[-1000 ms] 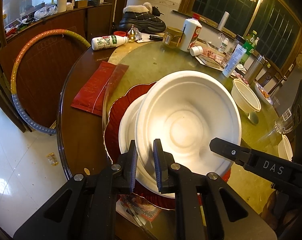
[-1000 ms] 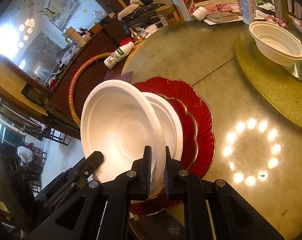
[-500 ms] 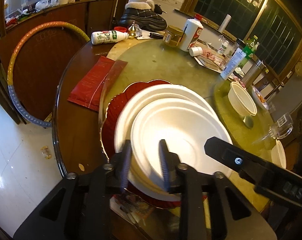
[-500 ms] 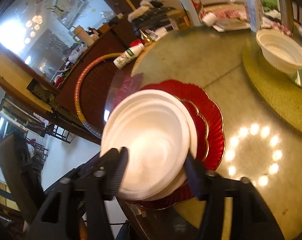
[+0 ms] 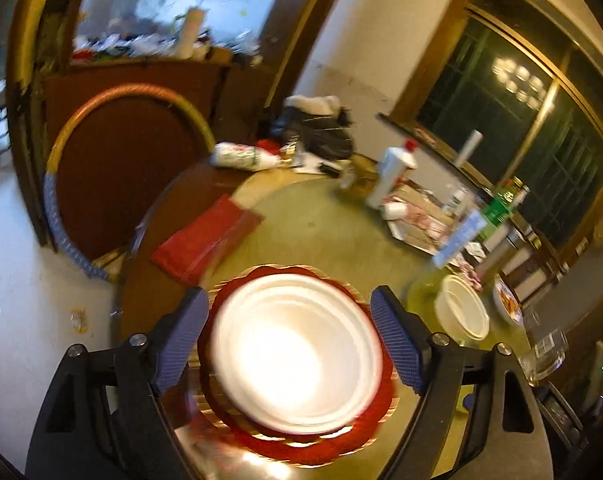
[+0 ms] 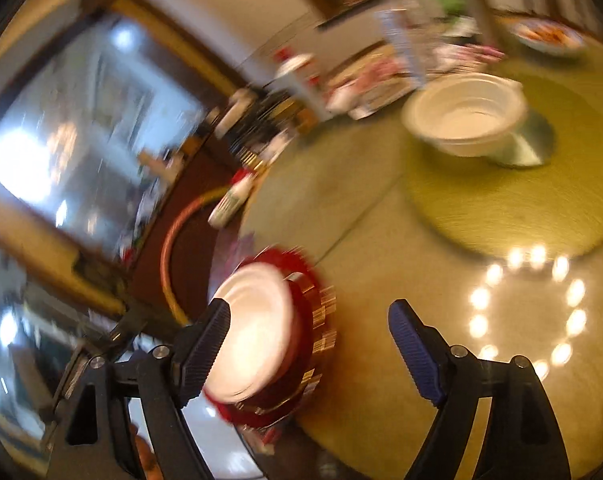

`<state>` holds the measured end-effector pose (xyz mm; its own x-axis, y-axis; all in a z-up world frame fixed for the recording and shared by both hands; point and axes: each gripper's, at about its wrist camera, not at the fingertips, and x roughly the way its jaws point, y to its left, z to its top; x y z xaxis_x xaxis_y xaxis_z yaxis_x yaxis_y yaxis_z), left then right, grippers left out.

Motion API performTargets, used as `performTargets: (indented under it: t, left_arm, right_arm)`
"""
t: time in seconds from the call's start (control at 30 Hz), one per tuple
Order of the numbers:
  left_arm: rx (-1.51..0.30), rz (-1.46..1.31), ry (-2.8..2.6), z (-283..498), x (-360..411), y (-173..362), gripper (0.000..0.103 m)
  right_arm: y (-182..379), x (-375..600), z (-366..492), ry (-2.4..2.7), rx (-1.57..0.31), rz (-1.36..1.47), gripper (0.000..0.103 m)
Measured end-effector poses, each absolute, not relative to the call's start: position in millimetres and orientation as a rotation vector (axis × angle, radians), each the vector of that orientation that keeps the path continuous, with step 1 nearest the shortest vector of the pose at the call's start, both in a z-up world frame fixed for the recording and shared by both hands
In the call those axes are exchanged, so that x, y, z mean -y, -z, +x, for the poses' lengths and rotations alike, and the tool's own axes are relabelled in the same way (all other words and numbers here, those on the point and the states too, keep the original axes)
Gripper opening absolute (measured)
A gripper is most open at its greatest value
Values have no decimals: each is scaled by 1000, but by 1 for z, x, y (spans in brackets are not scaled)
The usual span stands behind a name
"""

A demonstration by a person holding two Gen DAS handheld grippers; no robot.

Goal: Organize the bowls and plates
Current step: 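Move both tools to the cream ribbed bowl and grip its rim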

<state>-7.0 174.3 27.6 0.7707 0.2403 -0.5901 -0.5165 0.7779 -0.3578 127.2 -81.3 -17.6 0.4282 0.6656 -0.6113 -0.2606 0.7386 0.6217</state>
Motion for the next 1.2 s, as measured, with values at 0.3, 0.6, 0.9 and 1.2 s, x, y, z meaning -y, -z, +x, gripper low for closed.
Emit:
performTargets:
  t: [0.3, 0.6, 0.9, 1.2]
  left_arm:
    - [-688, -308, -129, 95, -49, -27, 84]
    - [-785, -357, -218, 206, -10, 11, 84]
    - [-878, -374, -246, 252, -10, 47, 84]
    - [-940, -361, -290, 279, -18, 65, 60]
  right_arm:
    - [44, 178, 179, -422, -990, 635, 84]
    - [42, 232, 247, -317, -970, 653, 83]
    - [57, 219, 316, -290, -1029, 635, 61]
    - [80, 188, 350, -248, -1105, 590, 21]
